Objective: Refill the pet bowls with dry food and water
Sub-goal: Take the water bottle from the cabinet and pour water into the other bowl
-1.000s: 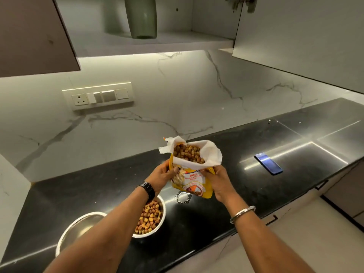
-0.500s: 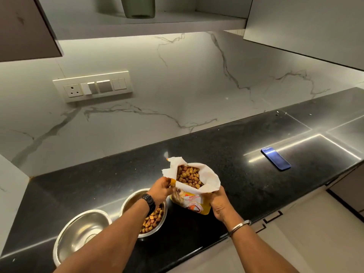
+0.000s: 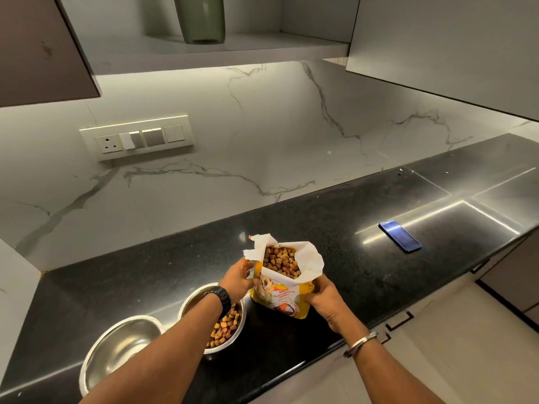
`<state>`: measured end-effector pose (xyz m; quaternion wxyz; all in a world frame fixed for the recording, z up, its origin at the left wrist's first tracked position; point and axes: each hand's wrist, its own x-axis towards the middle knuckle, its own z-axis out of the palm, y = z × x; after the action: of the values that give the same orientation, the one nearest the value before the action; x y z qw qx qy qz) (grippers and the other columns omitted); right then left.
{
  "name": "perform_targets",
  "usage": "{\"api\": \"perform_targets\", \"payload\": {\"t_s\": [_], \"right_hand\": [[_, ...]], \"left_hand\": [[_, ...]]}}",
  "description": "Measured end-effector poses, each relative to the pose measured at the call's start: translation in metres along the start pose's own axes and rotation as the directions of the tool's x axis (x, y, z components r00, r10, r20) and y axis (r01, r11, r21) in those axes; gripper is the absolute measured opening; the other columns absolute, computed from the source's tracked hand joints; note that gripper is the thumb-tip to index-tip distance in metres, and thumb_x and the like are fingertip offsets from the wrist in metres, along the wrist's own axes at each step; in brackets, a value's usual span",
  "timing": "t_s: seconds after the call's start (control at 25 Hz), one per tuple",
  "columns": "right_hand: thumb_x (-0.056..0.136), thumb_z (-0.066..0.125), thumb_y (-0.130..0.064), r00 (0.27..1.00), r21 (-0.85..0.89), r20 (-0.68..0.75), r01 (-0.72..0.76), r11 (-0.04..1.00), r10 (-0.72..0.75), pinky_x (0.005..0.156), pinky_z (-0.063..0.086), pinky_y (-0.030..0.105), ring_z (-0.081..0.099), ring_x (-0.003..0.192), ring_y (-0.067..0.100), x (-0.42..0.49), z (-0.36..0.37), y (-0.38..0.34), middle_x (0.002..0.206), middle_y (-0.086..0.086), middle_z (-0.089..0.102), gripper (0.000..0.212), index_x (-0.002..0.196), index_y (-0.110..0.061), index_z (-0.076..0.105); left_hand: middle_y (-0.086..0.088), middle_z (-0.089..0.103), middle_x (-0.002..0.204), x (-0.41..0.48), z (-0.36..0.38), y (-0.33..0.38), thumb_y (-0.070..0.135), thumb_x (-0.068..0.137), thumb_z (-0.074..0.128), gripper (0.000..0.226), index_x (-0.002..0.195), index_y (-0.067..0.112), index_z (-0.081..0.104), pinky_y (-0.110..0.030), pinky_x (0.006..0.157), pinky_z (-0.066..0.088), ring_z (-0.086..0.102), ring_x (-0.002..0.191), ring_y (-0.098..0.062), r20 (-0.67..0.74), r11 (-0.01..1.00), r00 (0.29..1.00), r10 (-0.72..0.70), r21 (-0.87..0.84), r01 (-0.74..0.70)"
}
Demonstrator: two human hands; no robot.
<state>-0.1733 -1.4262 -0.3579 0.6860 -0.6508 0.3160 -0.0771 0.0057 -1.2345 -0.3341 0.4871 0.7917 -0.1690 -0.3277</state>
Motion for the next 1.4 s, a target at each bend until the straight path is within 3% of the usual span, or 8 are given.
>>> {"api": "perform_targets", "payload": {"t_s": [0.12, 0.24, 0.48, 0.76, 1.0, 1.16, 1.32, 1.4], "right_hand": [[0.084, 0.065, 0.016, 0.959, -0.17, -0.242, 0.106, 0.98, -0.146, 0.084, 0.063, 0.033, 0.069, 0.115, 0.02, -0.015, -0.003, -0.028, 0.118, -0.001, 0.072, 0.059, 0.123, -0.028, 0.064], [0.087, 0.058, 0.016, 0.82, -0.279, -0.436, 0.27, 0.922, -0.372, 0.084, 0.06, 0.033, 0.066, 0.099, 0.019, -0.036, -0.002, -0.074, 0.105, 0.002, 0.067, 0.042, 0.11, -0.02, 0.063], [0.091, 0.062, 0.01, 0.608, -0.387, -0.294, 0.63, 0.674, -0.737, 0.077, 0.053, 0.012, 0.064, 0.089, 0.005, -0.082, 0.027, -0.209, 0.094, -0.001, 0.067, 0.029, 0.104, -0.015, 0.065], [0.096, 0.067, -0.005, 0.364, -0.357, -0.141, 0.849, 0.39, -0.921, 0.081, 0.055, 0.012, 0.065, 0.096, 0.004, -0.123, 0.071, -0.392, 0.104, -0.006, 0.066, 0.027, 0.122, -0.013, 0.066], [0.096, 0.078, -0.021, 0.51, -0.182, -0.021, 0.844, 0.505, -0.86, 0.091, 0.06, 0.029, 0.068, 0.115, 0.021, -0.103, 0.107, -0.492, 0.127, 0.007, 0.068, 0.057, 0.149, -0.015, 0.056], [0.095, 0.082, -0.026, 0.629, -0.169, 0.005, 0.766, 0.62, -0.777, 0.106, 0.056, 0.04, 0.059, 0.138, 0.032, -0.064, 0.125, -0.526, 0.154, 0.017, 0.056, 0.077, 0.161, -0.013, 0.044], [0.093, 0.084, -0.029, 0.692, -0.202, 0.029, 0.711, 0.674, -0.721, 0.117, 0.048, 0.048, 0.046, 0.151, 0.039, -0.029, 0.135, -0.544, 0.168, 0.019, 0.042, 0.092, 0.167, -0.011, 0.032], [0.092, 0.086, -0.029, 0.717, -0.2, 0.054, 0.69, 0.696, -0.695, 0.119, 0.045, 0.05, 0.043, 0.154, 0.041, -0.015, 0.138, -0.55, 0.17, 0.02, 0.038, 0.097, 0.168, -0.009, 0.028]], "left_hand": [[-0.01, 0.06, 0.145, -0.013, -0.01, 0.015, -0.017, 0.096, 0.055, 0.059, 0.148, 0.011, 0.052, -0.043, 0.113, 0.049, 0.055, 0.142, -0.031, -0.135, 0.999, 0.99, 0.038, 0.003, -0.038], [-0.007, 0.072, 0.112, -0.032, -0.023, 0.044, -0.011, 0.098, 0.051, 0.039, 0.124, 0.017, 0.061, -0.048, 0.097, 0.062, 0.072, 0.113, -0.034, -0.317, 0.992, 0.943, 0.1, -0.047, -0.12], [-0.013, 0.069, 0.089, -0.088, -0.047, 0.145, 0.005, 0.101, 0.062, 0.019, 0.104, 0.024, 0.062, -0.053, 0.079, 0.065, 0.072, 0.087, -0.037, -0.463, 0.895, 0.783, 0.415, 0.054, -0.443], [0.01, 0.071, 0.099, -0.158, -0.091, 0.289, 0.027, 0.095, 0.066, 0.013, 0.107, 0.034, 0.064, -0.049, 0.079, 0.066, 0.074, 0.09, -0.021, -0.548, 0.672, 0.491, 0.677, 0.188, -0.716], [0.012, 0.068, 0.103, -0.176, -0.138, 0.382, 0.013, 0.097, 0.067, 0.025, 0.12, 0.021, 0.067, -0.045, 0.09, 0.064, 0.071, 0.096, -0.014, -0.659, 0.643, 0.402, 0.636, 0.164, -0.748], [-0.005, 0.059, 0.146, -0.158, -0.167, 0.418, 0.017, 0.1, 0.07, 0.055, 0.151, 0.015, 0.051, -0.023, 0.093, 0.05, 0.059, 0.126, -0.016, -0.669, 0.754, 0.496, 0.554, 0.151, -0.64], [-0.008, 0.028, 0.174, -0.123, -0.195, 0.437, 0.024, 0.102, 0.067, 0.08, 0.168, 0.017, 0.022, -0.042, 0.122, 0.04, 0.036, 0.156, -0.03, -0.608, 0.83, 0.639, 0.471, 0.06, -0.554], [-0.008, 0.023, 0.176, -0.109, -0.207, 0.442, 0.022, 0.105, 0.061, 0.079, 0.17, 0.018, 0.016, -0.047, 0.123, 0.038, 0.034, 0.157, -0.033, -0.583, 0.871, 0.7, 0.413, 0.028, -0.49]]}}
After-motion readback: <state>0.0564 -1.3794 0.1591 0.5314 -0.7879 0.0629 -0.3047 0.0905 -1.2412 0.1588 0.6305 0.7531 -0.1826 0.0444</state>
